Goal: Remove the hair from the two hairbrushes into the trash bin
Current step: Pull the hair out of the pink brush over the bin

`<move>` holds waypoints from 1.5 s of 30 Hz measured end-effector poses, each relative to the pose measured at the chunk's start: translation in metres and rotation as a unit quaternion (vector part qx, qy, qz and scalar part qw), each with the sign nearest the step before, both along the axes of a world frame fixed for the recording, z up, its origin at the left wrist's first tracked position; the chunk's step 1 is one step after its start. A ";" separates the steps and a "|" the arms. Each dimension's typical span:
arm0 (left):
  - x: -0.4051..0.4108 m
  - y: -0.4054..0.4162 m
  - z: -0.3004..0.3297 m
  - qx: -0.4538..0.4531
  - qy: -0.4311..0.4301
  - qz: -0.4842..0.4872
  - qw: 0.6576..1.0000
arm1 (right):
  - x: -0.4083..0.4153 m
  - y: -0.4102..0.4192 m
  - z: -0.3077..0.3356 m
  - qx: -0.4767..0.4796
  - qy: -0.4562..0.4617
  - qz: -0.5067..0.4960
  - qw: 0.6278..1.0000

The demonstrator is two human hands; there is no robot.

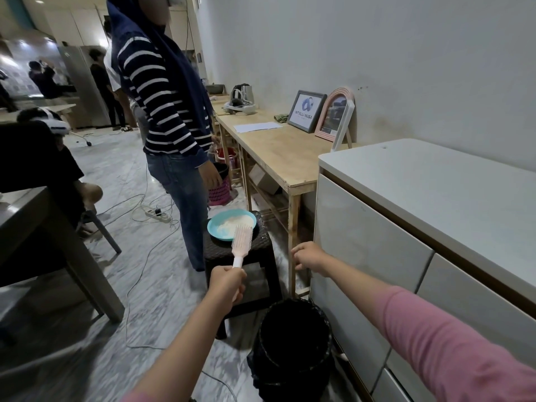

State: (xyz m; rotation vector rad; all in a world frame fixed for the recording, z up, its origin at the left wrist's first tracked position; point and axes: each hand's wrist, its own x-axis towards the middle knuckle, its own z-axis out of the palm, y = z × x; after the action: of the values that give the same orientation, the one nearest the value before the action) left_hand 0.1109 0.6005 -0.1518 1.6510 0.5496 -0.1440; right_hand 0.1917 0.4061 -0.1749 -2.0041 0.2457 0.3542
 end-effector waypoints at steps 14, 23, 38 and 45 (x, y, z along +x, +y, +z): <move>-0.009 -0.011 0.002 0.021 -0.013 -0.053 0.998 | -0.003 -0.001 0.024 0.023 -0.081 -0.017 0.996; -0.009 -0.010 0.000 0.029 -0.028 -0.090 0.995 | 0.004 0.010 0.041 -0.084 -0.177 -0.057 0.979; -0.021 -0.006 -0.001 -0.009 -0.053 -0.131 0.990 | 0.022 0.027 0.046 0.076 -0.108 -0.144 0.981; -0.025 -0.008 0.001 -0.052 -0.023 -0.108 0.993 | 0.015 0.020 0.048 0.131 -0.102 -0.230 0.959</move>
State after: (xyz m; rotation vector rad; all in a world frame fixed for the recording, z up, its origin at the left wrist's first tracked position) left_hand 0.0861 0.5925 -0.1509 1.6047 0.3221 -0.2866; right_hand 0.2066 0.4261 -0.1272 -1.6459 0.4950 -0.1113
